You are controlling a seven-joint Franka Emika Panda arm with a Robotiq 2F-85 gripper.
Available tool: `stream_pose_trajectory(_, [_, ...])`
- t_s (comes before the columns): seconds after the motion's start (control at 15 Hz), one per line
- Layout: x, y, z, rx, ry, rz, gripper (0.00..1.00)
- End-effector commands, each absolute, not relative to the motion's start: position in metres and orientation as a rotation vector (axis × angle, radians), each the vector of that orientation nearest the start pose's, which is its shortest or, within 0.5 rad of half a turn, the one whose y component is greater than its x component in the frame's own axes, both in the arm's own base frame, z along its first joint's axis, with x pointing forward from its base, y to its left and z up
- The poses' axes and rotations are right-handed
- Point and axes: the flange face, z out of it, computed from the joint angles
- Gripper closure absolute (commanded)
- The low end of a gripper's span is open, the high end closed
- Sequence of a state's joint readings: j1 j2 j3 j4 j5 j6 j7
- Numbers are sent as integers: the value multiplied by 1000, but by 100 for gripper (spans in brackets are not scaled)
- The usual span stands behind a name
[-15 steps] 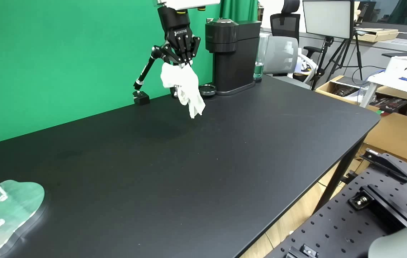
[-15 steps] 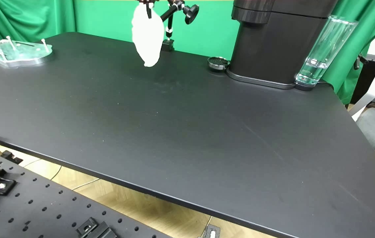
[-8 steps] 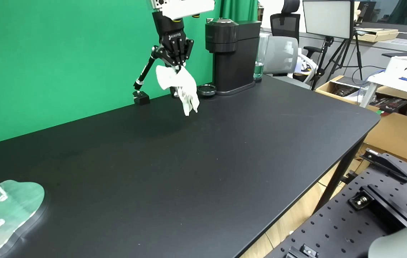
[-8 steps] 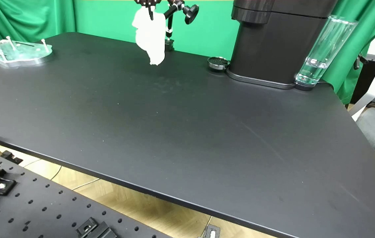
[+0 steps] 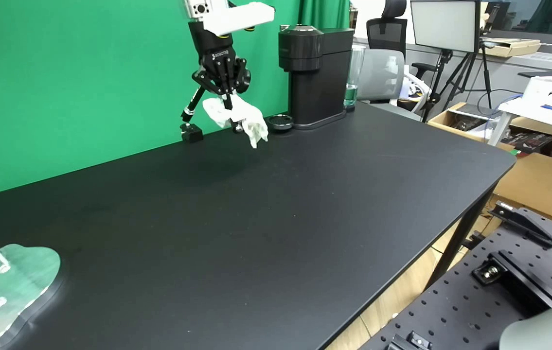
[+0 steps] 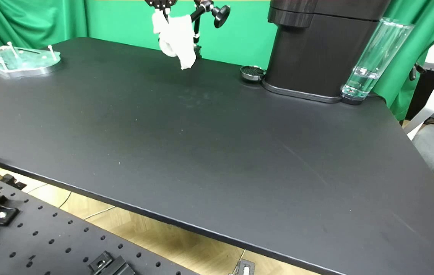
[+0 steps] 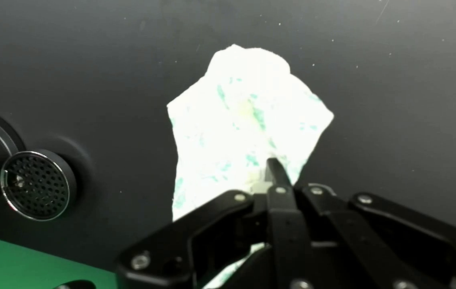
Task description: Hang the white cloth on the black stand
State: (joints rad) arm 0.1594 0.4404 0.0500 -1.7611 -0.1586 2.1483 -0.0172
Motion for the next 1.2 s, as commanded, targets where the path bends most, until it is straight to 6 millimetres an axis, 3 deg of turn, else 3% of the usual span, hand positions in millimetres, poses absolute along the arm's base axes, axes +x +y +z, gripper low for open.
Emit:
stream_pose_trajectory(0.0, [645, 136, 318, -3229, -490, 39, 99])
stream_pose_trajectory(0.4, [646, 143, 314, -3221, -506, 49, 99])
stream_pose_trajectory(0.47, [646, 142, 314, -3216, -500, 60, 72])
stream_pose_trajectory(0.6, [647, 141, 311, -3222, -505, 70, 65])
stream_pose_trajectory(1.13, [665, 141, 318, -3272, -571, 33, 11])
